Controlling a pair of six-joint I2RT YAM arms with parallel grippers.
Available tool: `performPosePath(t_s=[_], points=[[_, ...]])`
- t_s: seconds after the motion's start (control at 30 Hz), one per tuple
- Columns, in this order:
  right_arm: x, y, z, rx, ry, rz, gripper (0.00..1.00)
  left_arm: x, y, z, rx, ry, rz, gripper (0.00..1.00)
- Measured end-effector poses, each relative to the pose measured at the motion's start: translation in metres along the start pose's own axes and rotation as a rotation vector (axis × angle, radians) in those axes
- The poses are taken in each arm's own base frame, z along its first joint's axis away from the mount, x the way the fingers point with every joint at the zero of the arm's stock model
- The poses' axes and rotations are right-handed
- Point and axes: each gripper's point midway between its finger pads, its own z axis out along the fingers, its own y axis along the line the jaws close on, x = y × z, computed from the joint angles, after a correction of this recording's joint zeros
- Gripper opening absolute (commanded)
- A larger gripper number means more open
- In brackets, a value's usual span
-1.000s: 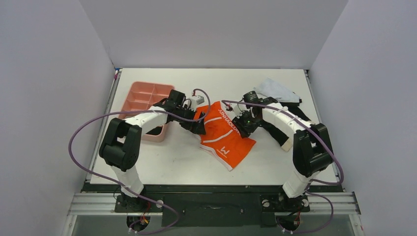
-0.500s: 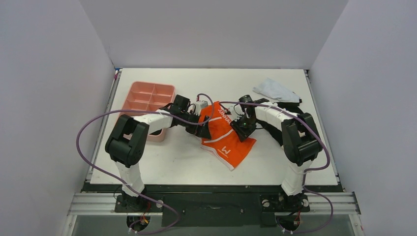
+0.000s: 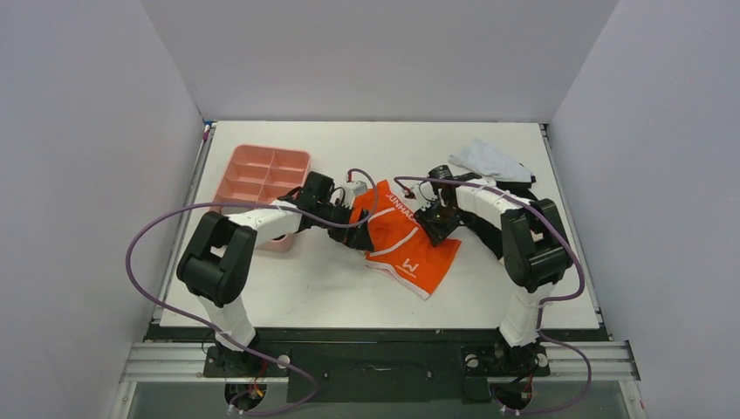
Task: Roll the underwear
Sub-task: Flatten out the underwear at the center of the board.
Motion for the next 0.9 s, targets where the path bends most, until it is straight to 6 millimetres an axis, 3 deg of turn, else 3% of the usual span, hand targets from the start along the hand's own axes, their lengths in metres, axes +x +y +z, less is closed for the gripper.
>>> performPosePath(t_s=[0.23,0.47,0.73,0.9], points=[[0.005,-0.014,-0.002,0.03,0.003,0.027,0.34,-0.004,-0.012,-0.001,0.031,-0.019,0.038,0.97],[0.005,-0.015,-0.002,0.034,0.005,0.027,0.34,0.007,-0.03,0.012,0.073,0.024,0.069,0.97],[0.005,-0.015,-0.002,0.034,0.005,0.027,0.34,0.021,-0.021,0.026,0.063,0.069,0.041,0.97],[0.005,-0.016,-0.002,0.034,0.005,0.029,0.34,0.016,-0.017,0.028,0.046,0.063,0.049,0.97]])
